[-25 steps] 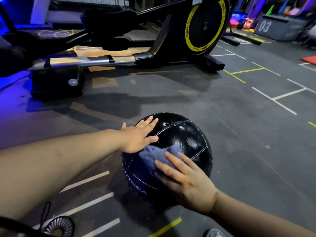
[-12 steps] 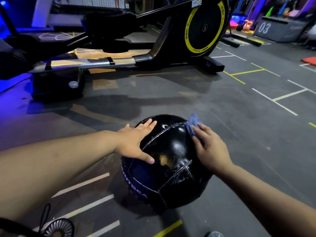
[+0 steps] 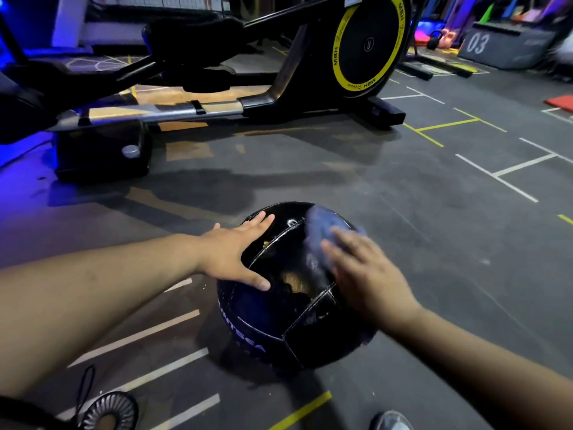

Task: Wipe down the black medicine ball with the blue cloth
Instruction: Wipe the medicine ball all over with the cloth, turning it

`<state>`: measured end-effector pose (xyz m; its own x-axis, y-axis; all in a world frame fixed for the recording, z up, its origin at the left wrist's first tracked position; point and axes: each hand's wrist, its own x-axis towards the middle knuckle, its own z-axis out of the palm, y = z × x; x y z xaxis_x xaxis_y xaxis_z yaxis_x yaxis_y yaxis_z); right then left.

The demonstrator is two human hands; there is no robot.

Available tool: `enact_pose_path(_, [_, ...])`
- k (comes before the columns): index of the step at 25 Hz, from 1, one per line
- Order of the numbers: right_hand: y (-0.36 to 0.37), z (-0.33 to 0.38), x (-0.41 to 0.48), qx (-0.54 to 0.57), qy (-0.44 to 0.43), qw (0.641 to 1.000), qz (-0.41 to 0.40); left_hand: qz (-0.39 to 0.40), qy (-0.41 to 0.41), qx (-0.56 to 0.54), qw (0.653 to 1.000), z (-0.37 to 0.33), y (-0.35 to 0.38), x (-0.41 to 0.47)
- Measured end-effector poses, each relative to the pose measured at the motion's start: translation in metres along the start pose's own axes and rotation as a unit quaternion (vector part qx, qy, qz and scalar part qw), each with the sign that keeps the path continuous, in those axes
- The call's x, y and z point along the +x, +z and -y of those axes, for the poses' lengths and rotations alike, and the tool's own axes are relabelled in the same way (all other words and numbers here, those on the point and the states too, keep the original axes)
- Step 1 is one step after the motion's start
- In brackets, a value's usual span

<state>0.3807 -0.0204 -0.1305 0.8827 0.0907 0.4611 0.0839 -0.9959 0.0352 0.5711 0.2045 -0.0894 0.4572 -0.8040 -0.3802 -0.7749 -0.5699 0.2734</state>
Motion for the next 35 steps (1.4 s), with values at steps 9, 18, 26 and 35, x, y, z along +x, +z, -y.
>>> enact_pose_path(9, [-0.001, 0.053, -0.003, 0.025, -0.044, 0.999, -0.014, -0.008, -0.015, -0.002, 1.0, 0.02, 0.006, -0.006])
enact_pose_path(18, [-0.005, -0.016, 0.062, 0.162, 0.131, 0.977, 0.035, -0.023, -0.019, 0.006, 1.0, 0.027, 0.012, -0.022])
enact_pose_path(26, [-0.003, -0.032, 0.113, 0.176, 0.226, 0.939, 0.192, -0.051, -0.001, 0.048, 0.998, 0.019, 0.027, -0.032])
enact_pose_path(35, [-0.036, 0.011, 0.064, 0.046, 0.201, 0.967, 0.147, -0.043, -0.004, 0.214, 0.976, 0.023, 0.014, -0.036])
